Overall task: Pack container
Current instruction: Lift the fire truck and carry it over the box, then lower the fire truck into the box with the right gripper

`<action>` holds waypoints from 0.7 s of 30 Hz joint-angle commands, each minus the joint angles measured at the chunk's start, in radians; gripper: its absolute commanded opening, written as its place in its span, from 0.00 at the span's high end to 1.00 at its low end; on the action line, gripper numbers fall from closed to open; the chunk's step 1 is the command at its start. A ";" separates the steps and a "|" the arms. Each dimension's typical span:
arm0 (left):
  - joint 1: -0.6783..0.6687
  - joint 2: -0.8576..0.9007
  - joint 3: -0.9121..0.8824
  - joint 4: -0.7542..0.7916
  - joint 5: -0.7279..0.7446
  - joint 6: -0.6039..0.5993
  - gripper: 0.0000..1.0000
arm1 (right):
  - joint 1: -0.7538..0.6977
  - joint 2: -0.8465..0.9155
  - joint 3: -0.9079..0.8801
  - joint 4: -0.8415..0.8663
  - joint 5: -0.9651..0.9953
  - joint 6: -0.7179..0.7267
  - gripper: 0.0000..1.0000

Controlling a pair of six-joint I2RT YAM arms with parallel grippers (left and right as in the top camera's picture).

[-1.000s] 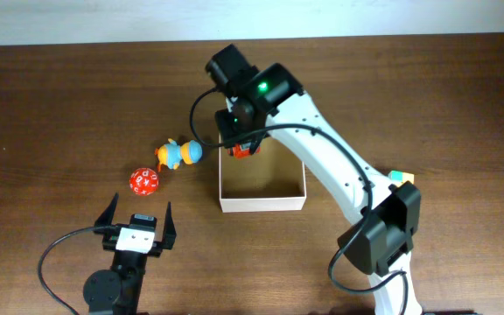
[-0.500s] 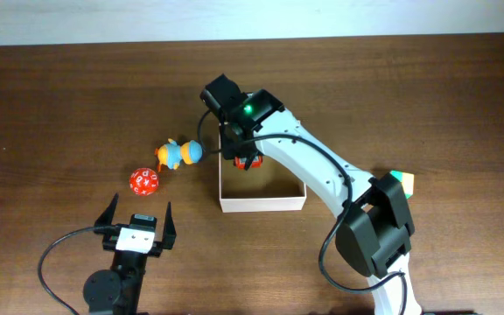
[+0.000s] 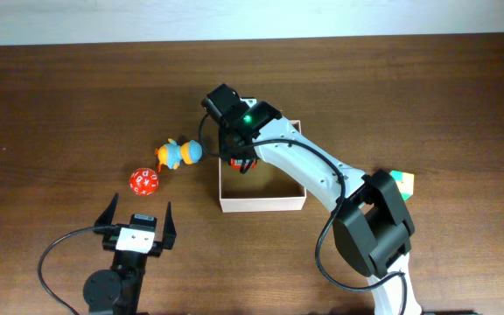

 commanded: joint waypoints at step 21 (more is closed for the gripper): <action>-0.005 -0.008 -0.007 -0.001 -0.004 0.012 0.01 | 0.000 -0.003 -0.006 0.056 0.002 -0.004 0.43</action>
